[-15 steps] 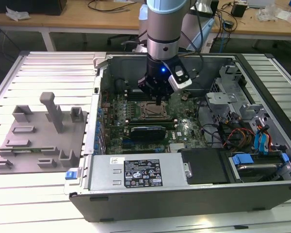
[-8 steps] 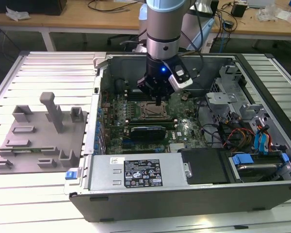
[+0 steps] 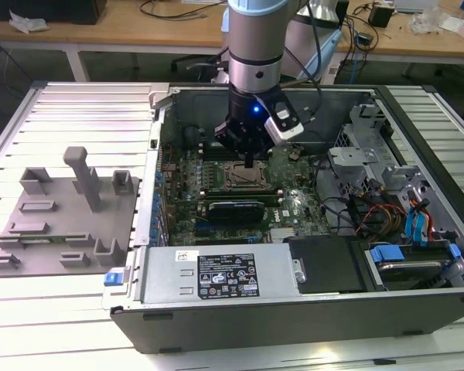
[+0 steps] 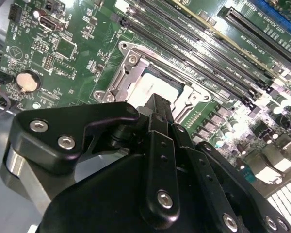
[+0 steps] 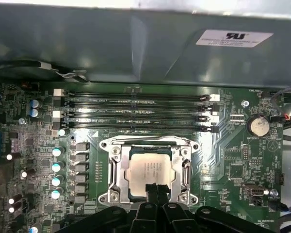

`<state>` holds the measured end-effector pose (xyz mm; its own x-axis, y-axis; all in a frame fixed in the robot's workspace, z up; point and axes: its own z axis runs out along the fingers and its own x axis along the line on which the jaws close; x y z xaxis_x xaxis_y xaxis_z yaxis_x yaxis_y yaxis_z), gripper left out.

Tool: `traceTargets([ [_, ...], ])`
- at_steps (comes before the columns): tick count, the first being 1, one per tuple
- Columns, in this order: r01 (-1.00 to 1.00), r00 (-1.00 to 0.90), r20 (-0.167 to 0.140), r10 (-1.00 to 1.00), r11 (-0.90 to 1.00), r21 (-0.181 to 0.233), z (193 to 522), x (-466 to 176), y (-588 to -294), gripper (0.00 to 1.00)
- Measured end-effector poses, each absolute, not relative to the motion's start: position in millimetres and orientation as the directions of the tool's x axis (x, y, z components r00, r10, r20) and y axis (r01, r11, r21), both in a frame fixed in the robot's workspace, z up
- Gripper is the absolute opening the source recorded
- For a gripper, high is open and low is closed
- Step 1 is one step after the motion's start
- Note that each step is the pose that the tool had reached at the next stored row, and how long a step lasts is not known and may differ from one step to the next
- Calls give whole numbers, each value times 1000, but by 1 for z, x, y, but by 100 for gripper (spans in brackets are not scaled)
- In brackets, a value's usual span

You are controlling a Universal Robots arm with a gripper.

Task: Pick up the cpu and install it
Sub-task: 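Install the first cpu locking lever, then install the second cpu locking lever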

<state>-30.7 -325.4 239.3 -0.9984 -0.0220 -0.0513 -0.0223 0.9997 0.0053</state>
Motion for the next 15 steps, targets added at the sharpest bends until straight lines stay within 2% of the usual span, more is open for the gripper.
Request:
traceTargets([
  [15,-22,-998,-51,-22,1000,4,244,-31,-325,11],
])
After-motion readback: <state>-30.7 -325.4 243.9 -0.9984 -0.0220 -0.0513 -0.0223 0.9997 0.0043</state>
